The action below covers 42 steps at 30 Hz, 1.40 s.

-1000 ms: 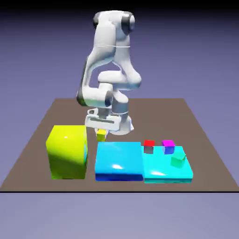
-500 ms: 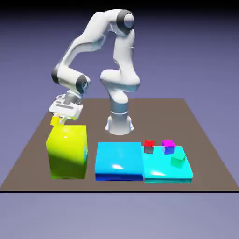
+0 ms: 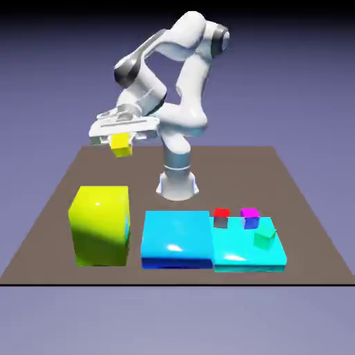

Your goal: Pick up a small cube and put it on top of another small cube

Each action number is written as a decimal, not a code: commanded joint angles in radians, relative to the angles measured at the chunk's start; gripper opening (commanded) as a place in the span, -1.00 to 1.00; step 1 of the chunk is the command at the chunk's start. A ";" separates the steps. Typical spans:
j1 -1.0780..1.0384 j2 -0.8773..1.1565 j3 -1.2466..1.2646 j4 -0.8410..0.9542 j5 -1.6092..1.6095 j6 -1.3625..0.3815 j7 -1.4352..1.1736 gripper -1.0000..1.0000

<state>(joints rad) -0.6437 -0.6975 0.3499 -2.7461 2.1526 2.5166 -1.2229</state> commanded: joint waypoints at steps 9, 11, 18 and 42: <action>0.058 -0.137 0.326 -0.032 -0.174 -0.128 0.276 -1.00; 0.071 -0.168 0.399 -0.039 -0.213 -0.157 0.338 -1.00; 0.116 -0.274 0.652 -0.064 -0.348 -0.258 0.553 -1.00; 0.138 0.019 0.998 -0.066 -0.754 0.025 0.919 -1.00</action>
<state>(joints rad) -0.5056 -0.6786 1.3480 -2.8122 1.3995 2.5404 -0.3050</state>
